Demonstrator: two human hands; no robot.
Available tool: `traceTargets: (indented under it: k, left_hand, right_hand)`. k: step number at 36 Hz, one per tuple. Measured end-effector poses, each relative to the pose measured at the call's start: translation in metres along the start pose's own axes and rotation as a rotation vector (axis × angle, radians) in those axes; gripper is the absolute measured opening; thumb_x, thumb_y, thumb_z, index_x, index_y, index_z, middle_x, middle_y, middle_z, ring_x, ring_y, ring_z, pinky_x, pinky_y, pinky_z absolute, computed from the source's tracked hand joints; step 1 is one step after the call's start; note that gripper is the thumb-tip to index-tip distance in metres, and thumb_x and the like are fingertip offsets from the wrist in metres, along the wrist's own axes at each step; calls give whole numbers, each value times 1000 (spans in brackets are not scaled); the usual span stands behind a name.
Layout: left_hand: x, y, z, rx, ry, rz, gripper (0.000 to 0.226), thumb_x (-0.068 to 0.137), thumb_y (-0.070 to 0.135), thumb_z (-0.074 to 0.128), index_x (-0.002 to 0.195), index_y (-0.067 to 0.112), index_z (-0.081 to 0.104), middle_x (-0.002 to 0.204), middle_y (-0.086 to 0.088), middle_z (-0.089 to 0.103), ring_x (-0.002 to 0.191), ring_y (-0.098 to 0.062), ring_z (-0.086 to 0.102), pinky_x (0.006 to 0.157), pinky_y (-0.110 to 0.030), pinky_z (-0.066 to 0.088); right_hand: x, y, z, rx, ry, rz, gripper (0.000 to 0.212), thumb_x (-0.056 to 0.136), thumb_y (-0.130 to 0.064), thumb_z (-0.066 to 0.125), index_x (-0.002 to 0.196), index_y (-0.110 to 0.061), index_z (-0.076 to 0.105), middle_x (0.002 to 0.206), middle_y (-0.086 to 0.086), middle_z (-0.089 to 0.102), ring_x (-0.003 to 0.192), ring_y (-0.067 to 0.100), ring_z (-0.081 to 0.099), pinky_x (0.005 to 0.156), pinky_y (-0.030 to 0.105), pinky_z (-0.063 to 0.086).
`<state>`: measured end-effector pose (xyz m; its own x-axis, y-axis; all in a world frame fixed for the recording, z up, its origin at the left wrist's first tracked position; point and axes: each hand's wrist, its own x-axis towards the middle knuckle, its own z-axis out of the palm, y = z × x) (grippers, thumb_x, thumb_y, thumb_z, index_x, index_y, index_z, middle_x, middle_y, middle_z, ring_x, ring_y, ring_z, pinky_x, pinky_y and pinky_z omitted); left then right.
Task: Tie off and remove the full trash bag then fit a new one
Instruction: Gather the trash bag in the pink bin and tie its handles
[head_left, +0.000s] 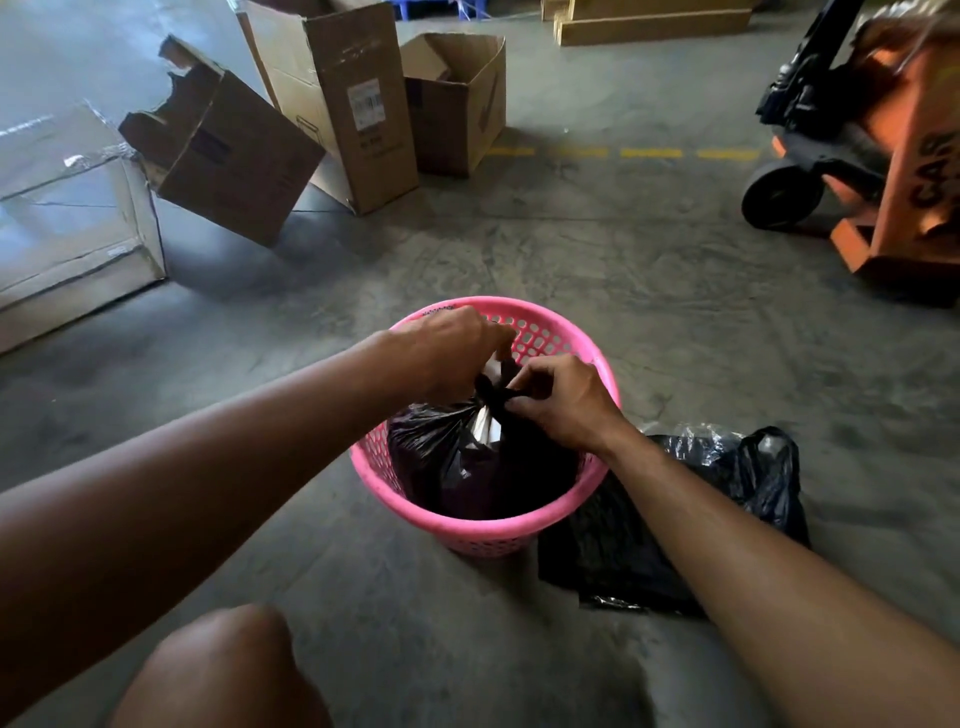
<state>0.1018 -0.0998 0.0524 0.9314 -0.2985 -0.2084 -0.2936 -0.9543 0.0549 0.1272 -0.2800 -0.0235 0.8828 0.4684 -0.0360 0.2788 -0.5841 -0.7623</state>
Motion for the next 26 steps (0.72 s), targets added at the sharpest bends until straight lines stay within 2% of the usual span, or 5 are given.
traceTargets:
  k: [3,9,17,20,26]
  left_hand:
    - [0,-1,8,58,89,-44,35,84,15,60,118,23,64,108,-9,71,98,-35,70,76,-39,57]
    - [-2,-17,27,-69,218,-63,20,76,33,68,96,33,65,85,8,70,88,-23,69,80,-39,53]
    - [-7,-27,57,-915,371,-182,26,77,10,72,101,19,67,65,15,58,66,-15,56,70,-44,53]
    - [-9,-30,62,-943,382,-209,22,83,10,75,102,17,67,72,7,63,67,-23,66,71,-45,55]
    - [-10,-38,58,-749,390,-172,7,83,27,74,90,27,74,79,5,70,71,-14,67,76,-39,59]
  right_hand:
    - [-2,1,-7,66,24,-6,11,77,-15,81,79,-23,75,66,-15,68,57,-9,60,59,8,43]
    - [-5,-1,-8,138,3,17,8,87,-6,65,91,-12,67,73,6,77,54,24,72,54,30,57]
    - [-1,-6,2,12,2,-70,47,72,-33,66,117,-27,58,106,-2,65,74,14,69,81,32,56]
    - [-1,-3,8,-119,-42,-136,47,74,-25,67,121,-27,63,115,-1,64,81,12,63,87,29,53]
    - [1,-6,15,-81,46,-112,22,76,-13,68,96,-22,72,88,-5,77,83,13,71,81,28,56]
